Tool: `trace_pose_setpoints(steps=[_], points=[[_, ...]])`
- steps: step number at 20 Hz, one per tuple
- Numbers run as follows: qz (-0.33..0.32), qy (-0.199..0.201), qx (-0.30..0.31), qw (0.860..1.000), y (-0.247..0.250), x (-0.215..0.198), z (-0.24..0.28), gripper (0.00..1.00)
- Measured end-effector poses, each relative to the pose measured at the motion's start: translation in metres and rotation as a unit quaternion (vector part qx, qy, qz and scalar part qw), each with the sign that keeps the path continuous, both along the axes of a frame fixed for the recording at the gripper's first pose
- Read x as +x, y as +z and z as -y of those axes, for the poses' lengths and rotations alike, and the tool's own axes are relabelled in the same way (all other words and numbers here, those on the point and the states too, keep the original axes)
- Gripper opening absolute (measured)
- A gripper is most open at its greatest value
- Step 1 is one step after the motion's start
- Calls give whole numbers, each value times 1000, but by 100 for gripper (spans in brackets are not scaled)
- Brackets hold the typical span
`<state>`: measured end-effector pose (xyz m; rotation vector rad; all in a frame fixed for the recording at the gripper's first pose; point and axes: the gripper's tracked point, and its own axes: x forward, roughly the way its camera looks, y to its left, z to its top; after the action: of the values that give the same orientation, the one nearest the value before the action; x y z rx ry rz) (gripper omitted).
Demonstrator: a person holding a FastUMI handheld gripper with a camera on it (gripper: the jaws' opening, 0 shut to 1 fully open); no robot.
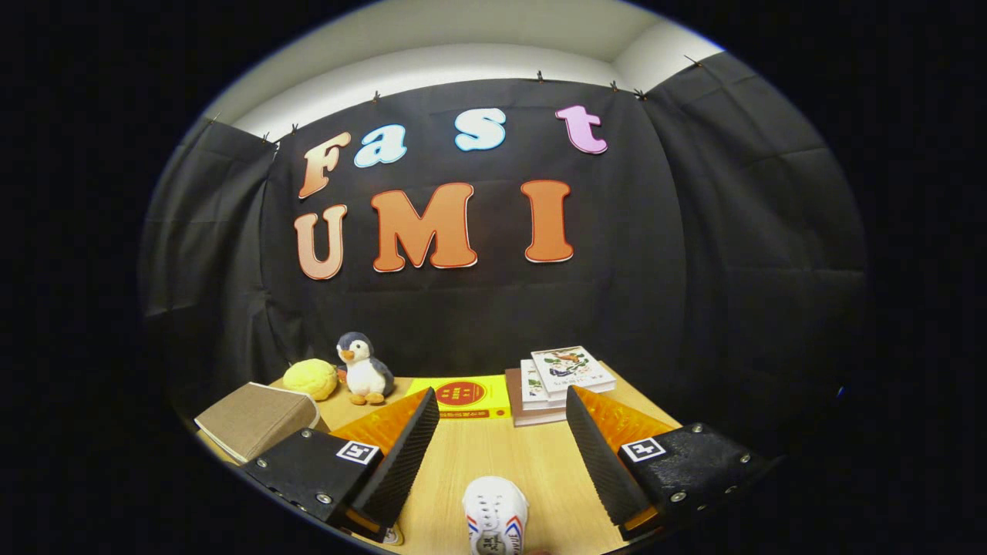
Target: Open the storage box then place both shoes into the box .Put the left shoe in first, then the right shoe, with the right side of both shoes facing outward in a uniform manner.
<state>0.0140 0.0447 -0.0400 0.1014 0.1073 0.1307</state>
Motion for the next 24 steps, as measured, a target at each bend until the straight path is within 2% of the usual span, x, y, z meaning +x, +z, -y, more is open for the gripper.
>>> trace_pose_setpoints(steps=[4,8,12,14,18,24], points=[[-54,72,40,995,-28,-1,-49,97],[-135,165,86,973,-62,-13,-110,99],[-199,228,125,945,-88,-21,-159,98],[-226,260,151,927,-96,-26,-184,98],[-291,317,202,880,-114,-34,-228,98],[-376,393,263,797,-138,-57,-279,98]])
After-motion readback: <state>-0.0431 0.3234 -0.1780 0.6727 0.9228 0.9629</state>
